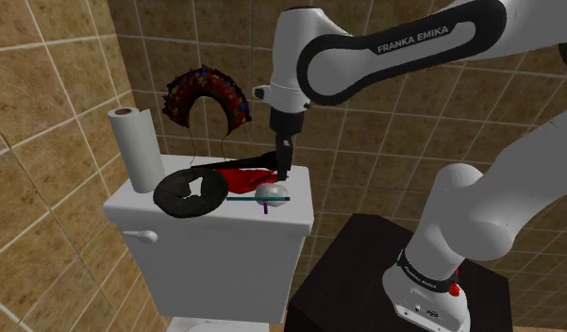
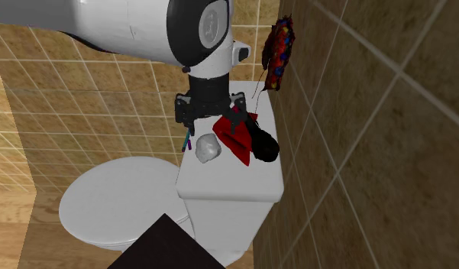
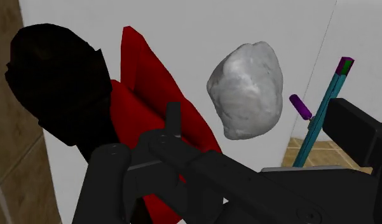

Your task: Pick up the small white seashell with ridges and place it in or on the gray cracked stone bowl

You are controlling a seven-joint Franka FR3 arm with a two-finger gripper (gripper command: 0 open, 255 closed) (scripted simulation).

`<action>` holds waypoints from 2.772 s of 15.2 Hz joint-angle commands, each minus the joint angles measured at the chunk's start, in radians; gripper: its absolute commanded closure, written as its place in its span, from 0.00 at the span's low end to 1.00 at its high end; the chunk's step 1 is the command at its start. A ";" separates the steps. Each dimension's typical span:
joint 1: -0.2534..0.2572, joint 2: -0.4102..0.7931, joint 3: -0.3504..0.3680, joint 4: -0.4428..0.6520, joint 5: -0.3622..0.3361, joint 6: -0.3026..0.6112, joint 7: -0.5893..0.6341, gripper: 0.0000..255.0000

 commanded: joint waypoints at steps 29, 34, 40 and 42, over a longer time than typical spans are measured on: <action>0.039 0.118 0.038 -0.066 -0.010 0.199 -0.057 1.00; 0.039 0.088 0.034 -0.022 -0.009 0.125 -0.058 1.00; 0.039 0.060 0.029 0.037 -0.010 0.038 -0.059 1.00; 0.038 0.053 0.028 0.058 -0.010 0.010 -0.059 1.00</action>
